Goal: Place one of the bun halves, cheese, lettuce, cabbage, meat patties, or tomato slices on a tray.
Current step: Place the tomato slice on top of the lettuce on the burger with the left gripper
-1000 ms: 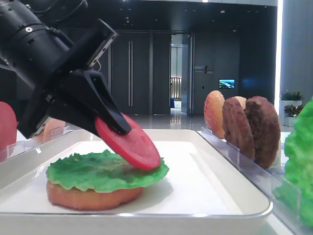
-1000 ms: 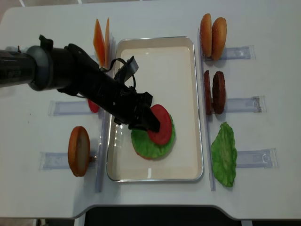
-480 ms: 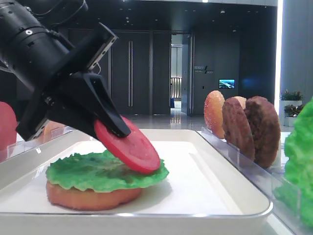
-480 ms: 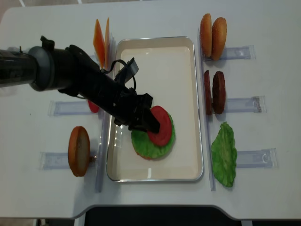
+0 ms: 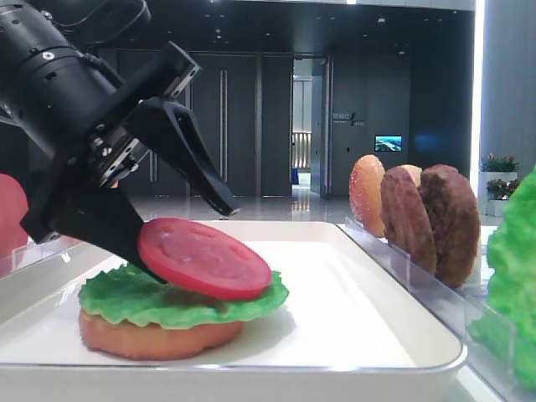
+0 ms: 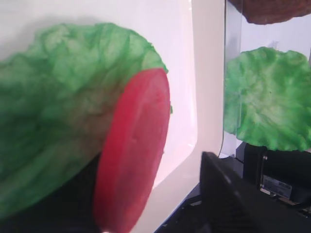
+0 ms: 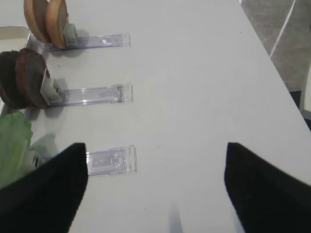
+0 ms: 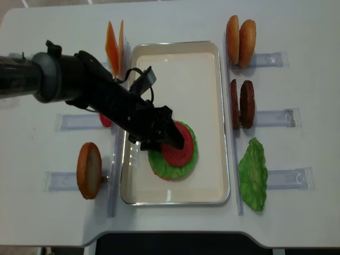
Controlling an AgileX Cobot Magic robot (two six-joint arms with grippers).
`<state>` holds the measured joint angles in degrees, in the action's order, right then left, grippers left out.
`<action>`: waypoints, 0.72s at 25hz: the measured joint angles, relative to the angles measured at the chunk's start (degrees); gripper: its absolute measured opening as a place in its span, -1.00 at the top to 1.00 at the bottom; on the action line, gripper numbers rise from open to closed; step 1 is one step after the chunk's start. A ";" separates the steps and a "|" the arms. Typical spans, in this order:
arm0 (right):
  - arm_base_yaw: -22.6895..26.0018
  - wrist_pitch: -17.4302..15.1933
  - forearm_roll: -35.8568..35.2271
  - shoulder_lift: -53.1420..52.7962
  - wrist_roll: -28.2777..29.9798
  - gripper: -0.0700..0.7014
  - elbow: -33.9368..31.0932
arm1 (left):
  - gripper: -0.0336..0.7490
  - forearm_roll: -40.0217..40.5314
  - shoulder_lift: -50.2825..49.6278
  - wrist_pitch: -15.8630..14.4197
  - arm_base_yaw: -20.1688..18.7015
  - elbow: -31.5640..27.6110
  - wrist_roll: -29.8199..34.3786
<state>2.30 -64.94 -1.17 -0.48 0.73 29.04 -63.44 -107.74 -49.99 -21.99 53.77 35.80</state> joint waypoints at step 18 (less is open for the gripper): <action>0.00 0.00 0.00 0.00 0.00 -0.61 0.00 | -0.37 8.08 1.30 -1.12 0.00 0.00 -9.29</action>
<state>2.30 -64.94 -1.17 -0.48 0.73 29.04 -55.36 -106.44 -51.11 -21.99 53.77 26.51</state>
